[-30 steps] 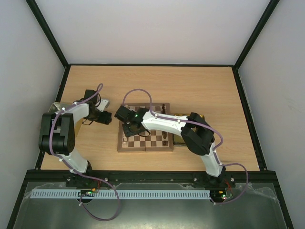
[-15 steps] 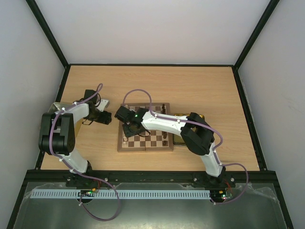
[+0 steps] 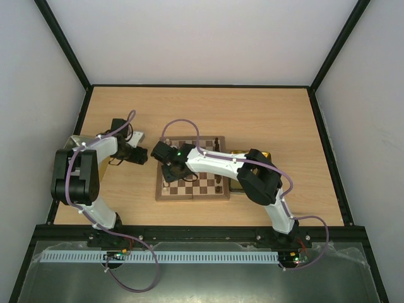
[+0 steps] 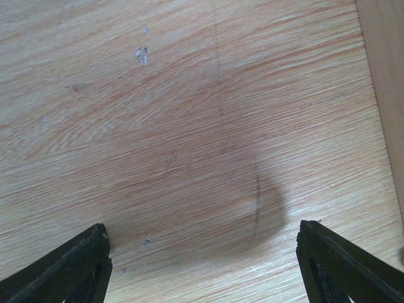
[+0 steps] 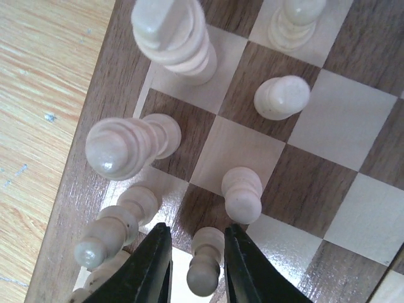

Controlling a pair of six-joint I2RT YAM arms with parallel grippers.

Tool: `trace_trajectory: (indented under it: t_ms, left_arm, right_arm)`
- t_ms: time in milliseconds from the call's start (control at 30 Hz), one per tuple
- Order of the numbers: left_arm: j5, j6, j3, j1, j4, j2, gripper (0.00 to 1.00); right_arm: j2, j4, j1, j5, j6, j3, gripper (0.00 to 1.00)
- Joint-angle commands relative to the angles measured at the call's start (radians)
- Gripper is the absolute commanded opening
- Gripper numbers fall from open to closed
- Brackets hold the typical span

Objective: Set up the chess pieces on the board
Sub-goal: Place the chess piece on the chessboard.

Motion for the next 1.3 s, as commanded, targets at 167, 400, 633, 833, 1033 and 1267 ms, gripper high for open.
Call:
trace_trajectory:
  t_ms: [167,400,633,833,1033,1267]
  left_arm:
    - [0.009,0.01,-0.018,0.009,-0.012,-0.008,0.8]
    - [0.006,0.009,-0.017,0.009,-0.012,-0.007,0.8]
    - [0.006,0.007,-0.015,0.009,-0.014,-0.009,0.8]
    - [0.004,0.007,-0.015,0.009,-0.015,-0.01,0.8]
    - [0.003,0.009,-0.015,0.011,-0.013,-0.005,0.8]
    - [0.004,0.009,-0.015,0.011,-0.014,-0.004,0.8]
  right_arm:
    - [-0.062,-0.051,0.007,0.08,-0.007,0.041,0.26]
    - [-0.148,-0.064,-0.006,0.15,-0.003,0.024,0.26]
    - [-0.147,-0.064,-0.054,0.154,-0.008,-0.028,0.19]
    - [-0.089,-0.039,-0.066,0.09,-0.02,-0.034,0.14]
    - [-0.054,-0.017,-0.072,0.045,-0.041,-0.026,0.11]
    - [-0.036,-0.004,-0.073,0.016,-0.041,-0.033,0.1]
